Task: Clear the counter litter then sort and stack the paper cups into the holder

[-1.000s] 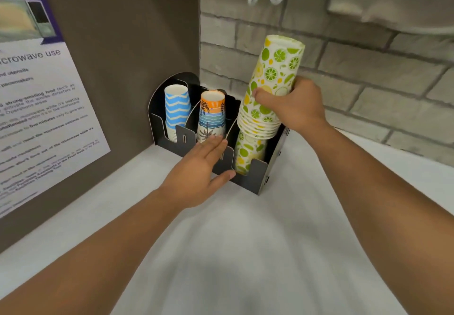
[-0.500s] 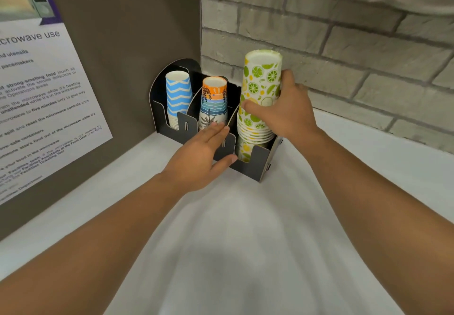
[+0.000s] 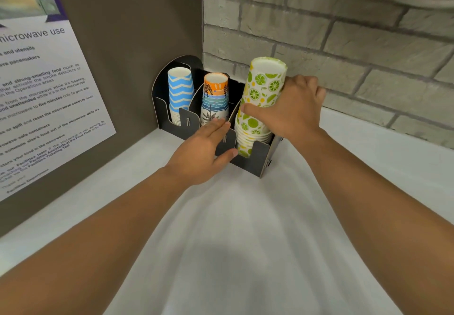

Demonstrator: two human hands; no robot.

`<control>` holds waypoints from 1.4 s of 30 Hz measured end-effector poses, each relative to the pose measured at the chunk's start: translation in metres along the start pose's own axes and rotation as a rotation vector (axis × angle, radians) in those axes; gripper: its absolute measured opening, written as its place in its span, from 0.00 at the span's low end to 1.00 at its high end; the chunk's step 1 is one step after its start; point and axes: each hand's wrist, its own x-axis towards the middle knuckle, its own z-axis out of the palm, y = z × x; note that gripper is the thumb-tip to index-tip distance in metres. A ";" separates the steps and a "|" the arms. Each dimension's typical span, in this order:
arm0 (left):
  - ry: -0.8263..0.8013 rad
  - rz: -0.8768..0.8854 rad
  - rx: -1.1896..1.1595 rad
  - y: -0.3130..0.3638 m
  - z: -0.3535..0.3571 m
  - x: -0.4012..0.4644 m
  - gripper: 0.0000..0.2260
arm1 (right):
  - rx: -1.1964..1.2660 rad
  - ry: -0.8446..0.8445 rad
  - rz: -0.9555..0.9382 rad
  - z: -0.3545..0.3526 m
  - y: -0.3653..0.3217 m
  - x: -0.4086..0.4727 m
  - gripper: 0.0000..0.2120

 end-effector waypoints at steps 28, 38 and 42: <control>-0.024 -0.029 0.007 -0.002 0.003 0.003 0.30 | -0.140 -0.113 -0.045 0.019 0.009 -0.008 0.53; -0.081 -0.020 0.006 -0.004 -0.004 0.005 0.29 | -0.070 -0.054 -0.136 0.008 0.006 -0.018 0.48; -0.108 -0.047 -0.019 0.000 -0.015 0.008 0.30 | -0.110 -0.112 -0.136 -0.001 0.003 -0.017 0.50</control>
